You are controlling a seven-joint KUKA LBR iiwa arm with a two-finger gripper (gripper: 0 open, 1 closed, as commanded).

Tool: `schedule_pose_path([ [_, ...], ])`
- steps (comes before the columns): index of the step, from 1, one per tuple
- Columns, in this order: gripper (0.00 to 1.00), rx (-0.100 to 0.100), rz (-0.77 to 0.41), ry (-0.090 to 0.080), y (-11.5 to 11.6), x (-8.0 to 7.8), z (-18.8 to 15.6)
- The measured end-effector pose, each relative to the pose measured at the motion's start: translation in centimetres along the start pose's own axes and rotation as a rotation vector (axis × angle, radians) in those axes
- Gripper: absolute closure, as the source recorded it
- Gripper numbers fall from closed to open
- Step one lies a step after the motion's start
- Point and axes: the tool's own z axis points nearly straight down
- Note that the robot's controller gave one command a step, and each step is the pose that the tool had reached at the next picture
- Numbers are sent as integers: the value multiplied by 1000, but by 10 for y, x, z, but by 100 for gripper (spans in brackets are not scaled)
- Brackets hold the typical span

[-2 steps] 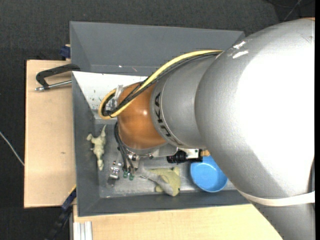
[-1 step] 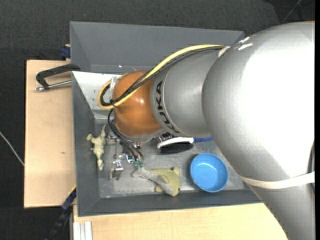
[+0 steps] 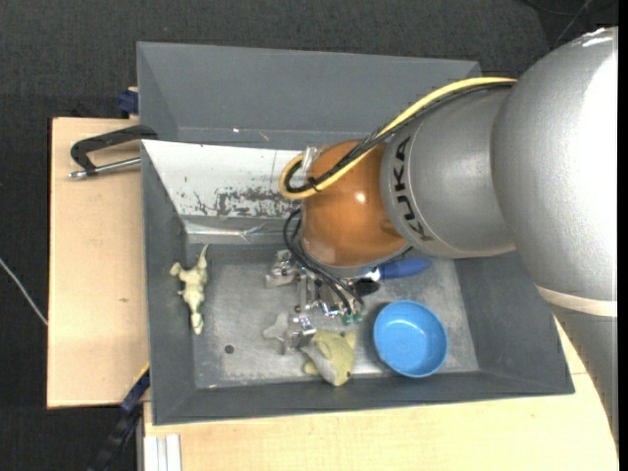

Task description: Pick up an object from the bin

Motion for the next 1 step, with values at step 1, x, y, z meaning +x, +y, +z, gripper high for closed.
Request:
schedule_pose_path([
  [1,0,-5,139,-2,-16,-2,2],
])
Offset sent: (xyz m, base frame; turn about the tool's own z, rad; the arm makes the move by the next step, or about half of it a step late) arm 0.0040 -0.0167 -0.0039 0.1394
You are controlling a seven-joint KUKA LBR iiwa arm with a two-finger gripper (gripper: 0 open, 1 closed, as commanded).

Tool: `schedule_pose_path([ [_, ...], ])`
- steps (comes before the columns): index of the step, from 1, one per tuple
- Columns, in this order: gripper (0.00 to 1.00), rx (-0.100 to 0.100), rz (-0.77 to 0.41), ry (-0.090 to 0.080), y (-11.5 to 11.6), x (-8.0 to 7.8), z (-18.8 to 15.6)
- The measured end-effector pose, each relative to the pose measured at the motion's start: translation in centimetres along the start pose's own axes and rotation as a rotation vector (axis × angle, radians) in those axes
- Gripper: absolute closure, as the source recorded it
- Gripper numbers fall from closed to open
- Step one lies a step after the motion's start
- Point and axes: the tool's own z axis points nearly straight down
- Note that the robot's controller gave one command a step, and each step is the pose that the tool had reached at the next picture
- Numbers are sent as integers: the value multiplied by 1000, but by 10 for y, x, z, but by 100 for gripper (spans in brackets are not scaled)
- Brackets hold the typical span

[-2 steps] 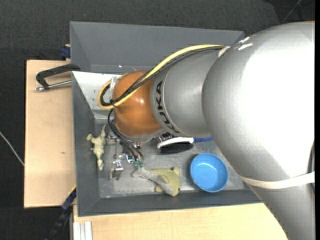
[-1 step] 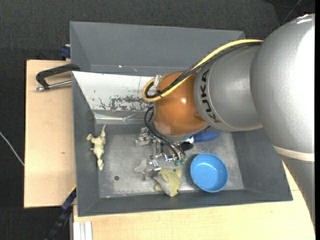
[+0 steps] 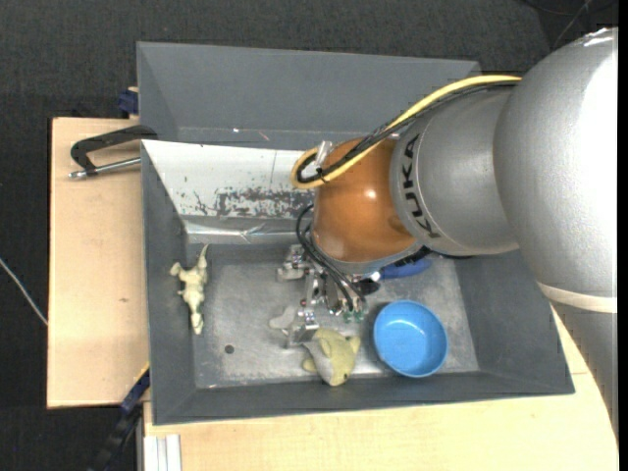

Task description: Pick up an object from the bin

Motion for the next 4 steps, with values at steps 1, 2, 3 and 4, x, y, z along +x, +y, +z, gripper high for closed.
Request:
schedule_pose_path([
  [1,0,1,152,3,-2,29,-17],
  [2,0,-6,88,0,-31,29,2],
  [3,100,-4,88,3,-32,29,-1],
  [4,100,-1,157,-13,-35,28,-138],
])
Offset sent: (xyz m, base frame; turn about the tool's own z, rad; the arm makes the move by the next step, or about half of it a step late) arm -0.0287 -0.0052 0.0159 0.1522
